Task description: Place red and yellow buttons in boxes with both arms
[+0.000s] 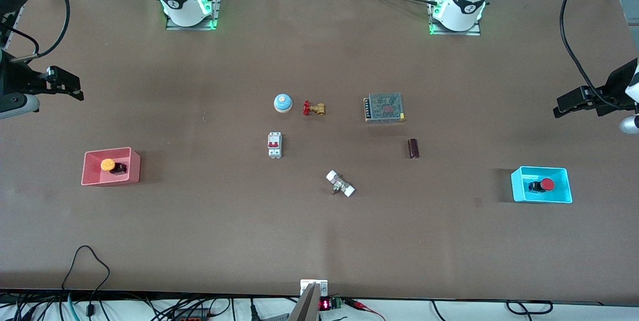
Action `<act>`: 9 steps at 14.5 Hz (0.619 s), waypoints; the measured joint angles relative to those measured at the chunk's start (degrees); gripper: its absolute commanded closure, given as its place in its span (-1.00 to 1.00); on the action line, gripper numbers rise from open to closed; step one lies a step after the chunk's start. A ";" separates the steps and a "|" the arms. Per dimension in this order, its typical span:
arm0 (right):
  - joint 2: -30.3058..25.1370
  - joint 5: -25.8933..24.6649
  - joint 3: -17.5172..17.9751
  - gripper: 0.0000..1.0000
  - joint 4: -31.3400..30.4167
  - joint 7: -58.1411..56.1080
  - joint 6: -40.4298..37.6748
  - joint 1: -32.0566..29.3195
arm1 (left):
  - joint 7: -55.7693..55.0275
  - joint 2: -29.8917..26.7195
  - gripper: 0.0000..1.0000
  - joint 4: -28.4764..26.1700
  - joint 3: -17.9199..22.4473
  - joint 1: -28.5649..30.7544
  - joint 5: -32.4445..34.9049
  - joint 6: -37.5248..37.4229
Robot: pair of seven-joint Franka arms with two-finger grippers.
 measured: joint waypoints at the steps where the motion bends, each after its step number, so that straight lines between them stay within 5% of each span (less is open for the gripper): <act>1: -0.01 0.04 0.00 -1.00 -0.01 0.29 -0.17 0.08 | -0.15 0.01 -1.00 0.00 -0.01 -0.05 -0.01 -0.03; 9: 0.08 0.11 0.02 -1.00 -0.01 1.20 -0.63 0.40 | -0.45 0.04 -1.00 -0.10 -0.01 0.01 -0.01 -0.05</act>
